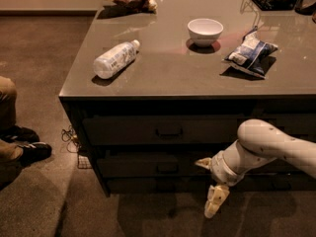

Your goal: Open middle drawer

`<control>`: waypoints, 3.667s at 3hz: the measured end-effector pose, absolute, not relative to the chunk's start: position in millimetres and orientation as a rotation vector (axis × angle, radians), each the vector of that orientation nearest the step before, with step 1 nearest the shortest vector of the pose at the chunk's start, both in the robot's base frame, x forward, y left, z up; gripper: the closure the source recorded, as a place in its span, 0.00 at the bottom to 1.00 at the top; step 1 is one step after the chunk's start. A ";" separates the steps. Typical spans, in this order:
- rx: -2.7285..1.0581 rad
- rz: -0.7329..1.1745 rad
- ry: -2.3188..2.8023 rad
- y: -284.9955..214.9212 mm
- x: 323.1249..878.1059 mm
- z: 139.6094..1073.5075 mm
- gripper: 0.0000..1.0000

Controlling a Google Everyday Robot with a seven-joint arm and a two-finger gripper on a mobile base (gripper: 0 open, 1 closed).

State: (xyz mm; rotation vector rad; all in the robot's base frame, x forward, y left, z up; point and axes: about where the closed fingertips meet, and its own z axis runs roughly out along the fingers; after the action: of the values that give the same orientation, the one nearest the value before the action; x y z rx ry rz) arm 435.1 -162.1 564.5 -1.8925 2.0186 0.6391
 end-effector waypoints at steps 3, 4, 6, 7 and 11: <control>-1.860 0.485 1.808 -159.9 479.4 478.6 0.00; -1.860 0.485 1.808 -159.9 479.5 478.5 0.00; -1.860 0.352 1.791 -165.2 509.3 462.9 0.00; -1.849 0.253 1.802 -176.9 531.7 456.3 0.00; -1.847 0.296 1.824 -180.6 582.4 412.0 0.41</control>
Offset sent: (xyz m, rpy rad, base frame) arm 0.0465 -0.0027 -0.1007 0.0731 -0.2229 0.0360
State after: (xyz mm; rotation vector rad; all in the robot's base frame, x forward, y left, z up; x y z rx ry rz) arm 582.4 -180.6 412.0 -1.8469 1.8240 0.2961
